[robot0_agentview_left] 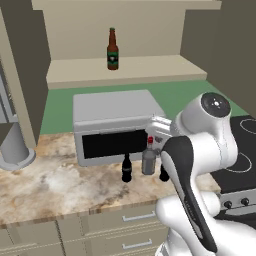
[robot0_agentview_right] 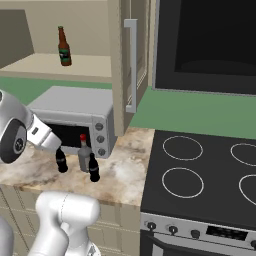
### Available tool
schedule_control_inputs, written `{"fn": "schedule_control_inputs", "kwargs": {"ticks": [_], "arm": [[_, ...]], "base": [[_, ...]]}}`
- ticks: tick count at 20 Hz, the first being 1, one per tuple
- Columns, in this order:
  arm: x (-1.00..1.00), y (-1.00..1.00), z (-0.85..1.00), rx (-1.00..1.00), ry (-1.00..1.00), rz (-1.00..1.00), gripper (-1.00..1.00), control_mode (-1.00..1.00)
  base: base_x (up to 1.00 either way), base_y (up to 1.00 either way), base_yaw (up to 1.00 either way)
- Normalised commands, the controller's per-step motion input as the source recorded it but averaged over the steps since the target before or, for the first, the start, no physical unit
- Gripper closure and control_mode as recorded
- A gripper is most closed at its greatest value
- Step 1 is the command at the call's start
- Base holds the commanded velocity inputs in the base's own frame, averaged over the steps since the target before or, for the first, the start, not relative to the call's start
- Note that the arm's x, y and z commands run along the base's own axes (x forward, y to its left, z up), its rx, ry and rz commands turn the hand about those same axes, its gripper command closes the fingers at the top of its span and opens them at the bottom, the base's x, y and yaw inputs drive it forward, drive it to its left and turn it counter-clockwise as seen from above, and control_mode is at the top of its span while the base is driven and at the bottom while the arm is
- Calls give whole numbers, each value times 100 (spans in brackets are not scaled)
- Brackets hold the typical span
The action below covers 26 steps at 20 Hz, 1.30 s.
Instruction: Sort all alcoholic drinks to one cabinet, and non-alcoholic drinks to the other.
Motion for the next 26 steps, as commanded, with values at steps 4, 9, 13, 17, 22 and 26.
{"fn": "schedule_control_inputs", "kwargs": {"ticks": [4, 9, 13, 17, 22, 26], "arm": [[0, 0, -2, 0, 1, 2, -100, -100], [0, 0, -1, 0, 3, 0, -100, -100], [0, -1, -4, 0, 5, 0, -100, -100], [0, -5, -10, 0, 7, 0, -100, -100], [0, -14, -11, -3, 1, 0, -100, -100], [0, -16, -8, -7, 0, 0, -100, -100]], "base": [[0, 0, 0], [0, 0, 0], [0, 0, 0], [0, 0, 0], [0, 0, 0], [0, 0, 0]]}}
